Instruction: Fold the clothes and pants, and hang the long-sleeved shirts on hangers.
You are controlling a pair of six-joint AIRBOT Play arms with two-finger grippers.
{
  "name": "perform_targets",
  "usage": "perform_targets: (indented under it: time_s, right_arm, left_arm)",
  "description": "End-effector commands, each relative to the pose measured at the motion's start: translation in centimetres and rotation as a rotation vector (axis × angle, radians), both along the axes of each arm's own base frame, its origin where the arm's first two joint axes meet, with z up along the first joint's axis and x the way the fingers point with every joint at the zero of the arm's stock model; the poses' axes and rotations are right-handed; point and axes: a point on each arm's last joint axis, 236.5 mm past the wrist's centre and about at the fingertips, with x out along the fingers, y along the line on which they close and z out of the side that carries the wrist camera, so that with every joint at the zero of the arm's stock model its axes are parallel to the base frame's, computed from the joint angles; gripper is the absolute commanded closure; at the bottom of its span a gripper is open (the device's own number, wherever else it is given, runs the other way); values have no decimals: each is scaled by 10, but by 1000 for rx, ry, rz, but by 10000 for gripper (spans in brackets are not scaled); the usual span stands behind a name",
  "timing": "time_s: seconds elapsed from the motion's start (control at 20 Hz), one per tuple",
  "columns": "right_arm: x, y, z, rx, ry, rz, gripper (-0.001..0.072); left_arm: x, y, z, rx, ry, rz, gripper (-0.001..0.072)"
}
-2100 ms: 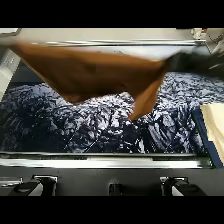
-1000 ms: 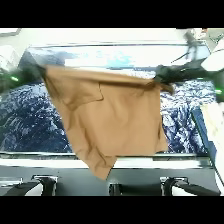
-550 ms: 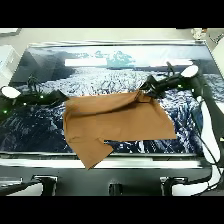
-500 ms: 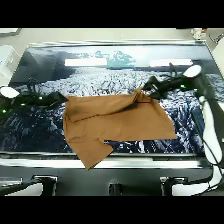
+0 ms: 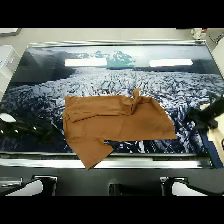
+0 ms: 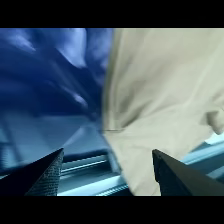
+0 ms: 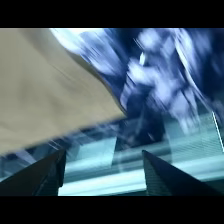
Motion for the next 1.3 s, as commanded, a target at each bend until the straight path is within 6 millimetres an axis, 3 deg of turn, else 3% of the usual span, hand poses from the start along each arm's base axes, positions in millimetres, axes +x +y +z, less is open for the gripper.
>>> perform_targets:
  time_s: [0.0,0.2,0.3,0.4,0.45,0.6,0.7,0.85,1.1,1.25]
  right_arm:
    - [-39,1,-16,-8,45,5,156]
    - [-38,4,-16,-1,33,2,158]
    - [-36,5,-16,5,26,-1,161]
    - [-35,5,-16,4,22,-6,161]
    - [-35,5,-17,3,20,-7,161]
    - [-53,14,-38,29,73,-11,143]
    - [-60,31,-60,83,73,-32,111]
    - [-36,56,-74,182,-56,-55,105]
    - [-13,46,-80,140,-158,-63,107]
    - [-17,50,-86,159,-128,-65,108]
  left_arm:
    - [-16,-28,-30,-49,-7,72,122]
    - [0,-44,-33,-30,-60,77,129]
    - [12,-52,-34,-18,-99,94,342]
    - [15,-55,-34,-13,-113,91,648]
    - [16,-55,-33,-12,-118,91,681]
    - [23,-45,-23,9,-166,95,682]
    - [24,-37,-15,22,-193,101,683]
    - [16,-28,-7,22,-190,91,683]
    - [15,-28,-6,21,-191,89,683]
    - [16,-28,-5,22,-194,89,683]
